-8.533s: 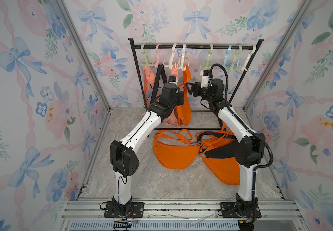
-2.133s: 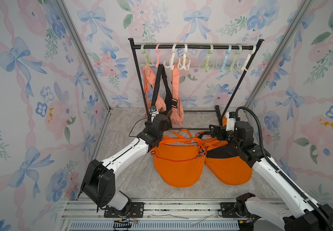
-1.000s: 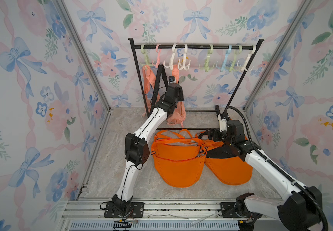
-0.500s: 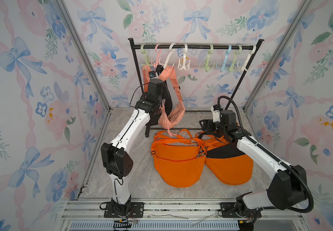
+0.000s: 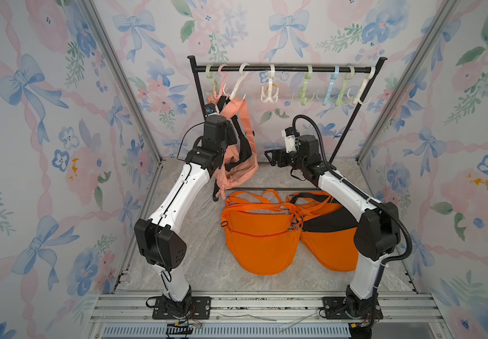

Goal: Take the bag off the hook
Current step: Pick up the bag from the hook.

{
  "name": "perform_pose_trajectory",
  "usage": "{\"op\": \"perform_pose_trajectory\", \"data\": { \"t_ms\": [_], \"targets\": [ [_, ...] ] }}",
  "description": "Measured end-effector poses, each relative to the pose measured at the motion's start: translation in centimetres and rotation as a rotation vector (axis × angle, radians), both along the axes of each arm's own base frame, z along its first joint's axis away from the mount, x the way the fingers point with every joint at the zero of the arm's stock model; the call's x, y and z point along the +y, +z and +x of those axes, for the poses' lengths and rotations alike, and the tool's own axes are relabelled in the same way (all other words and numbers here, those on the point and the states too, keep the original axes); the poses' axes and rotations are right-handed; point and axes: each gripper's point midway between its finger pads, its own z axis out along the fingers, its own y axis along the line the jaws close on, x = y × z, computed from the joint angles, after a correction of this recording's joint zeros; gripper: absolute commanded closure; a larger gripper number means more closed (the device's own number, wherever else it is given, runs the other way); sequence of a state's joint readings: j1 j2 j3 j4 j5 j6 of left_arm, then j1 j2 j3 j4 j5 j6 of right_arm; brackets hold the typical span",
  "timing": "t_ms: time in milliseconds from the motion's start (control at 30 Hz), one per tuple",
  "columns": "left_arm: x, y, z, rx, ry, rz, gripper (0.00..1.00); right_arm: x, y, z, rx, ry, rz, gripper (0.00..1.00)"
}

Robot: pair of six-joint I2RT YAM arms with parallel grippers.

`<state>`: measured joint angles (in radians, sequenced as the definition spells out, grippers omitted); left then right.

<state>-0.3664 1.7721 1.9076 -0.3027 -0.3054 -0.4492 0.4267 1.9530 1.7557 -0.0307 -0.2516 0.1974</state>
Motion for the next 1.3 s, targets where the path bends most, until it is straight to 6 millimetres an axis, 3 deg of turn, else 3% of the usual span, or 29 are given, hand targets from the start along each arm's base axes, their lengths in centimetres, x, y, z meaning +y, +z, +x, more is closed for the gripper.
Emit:
{"op": "perform_pose_trajectory", "data": {
  "t_ms": [200,433,533,700,767,833,867,1100,1300],
  "targets": [
    [0.6,-0.4,0.0,0.010,0.006,0.003,1.00,4.6,0.6,1.6,-0.054,0.081,0.024,0.42],
    [1.3,-0.4,-0.9,0.014,0.001,0.000,1.00,6.9,-1.4,4.6,-0.037,0.076,0.052,0.43],
    [1.8,-0.1,-1.3,0.009,0.004,-0.005,1.00,7.5,-1.3,5.9,-0.039,0.071,0.075,0.45],
    [2.4,0.2,-1.6,0.006,0.007,-0.009,1.00,8.5,0.2,7.3,-0.051,0.068,0.144,0.68],
    [2.6,0.2,-1.8,0.005,0.005,-0.010,1.00,8.8,0.5,7.4,-0.040,0.075,0.165,0.81],
    [2.8,0.2,-1.9,0.007,0.007,-0.010,1.00,8.9,0.6,7.3,-0.025,0.077,0.177,0.97],
    [2.8,0.2,-2.0,0.008,0.005,-0.011,1.00,8.9,0.7,7.2,-0.019,0.078,0.176,1.00],
    [2.6,-0.1,-1.9,0.015,-0.011,-0.022,1.00,8.3,-0.3,6.1,0.040,0.069,0.154,1.00],
    [2.0,-0.3,-1.9,0.022,-0.043,-0.048,1.00,4.8,1.9,2.6,0.038,0.009,0.141,1.00]
  ]
}}
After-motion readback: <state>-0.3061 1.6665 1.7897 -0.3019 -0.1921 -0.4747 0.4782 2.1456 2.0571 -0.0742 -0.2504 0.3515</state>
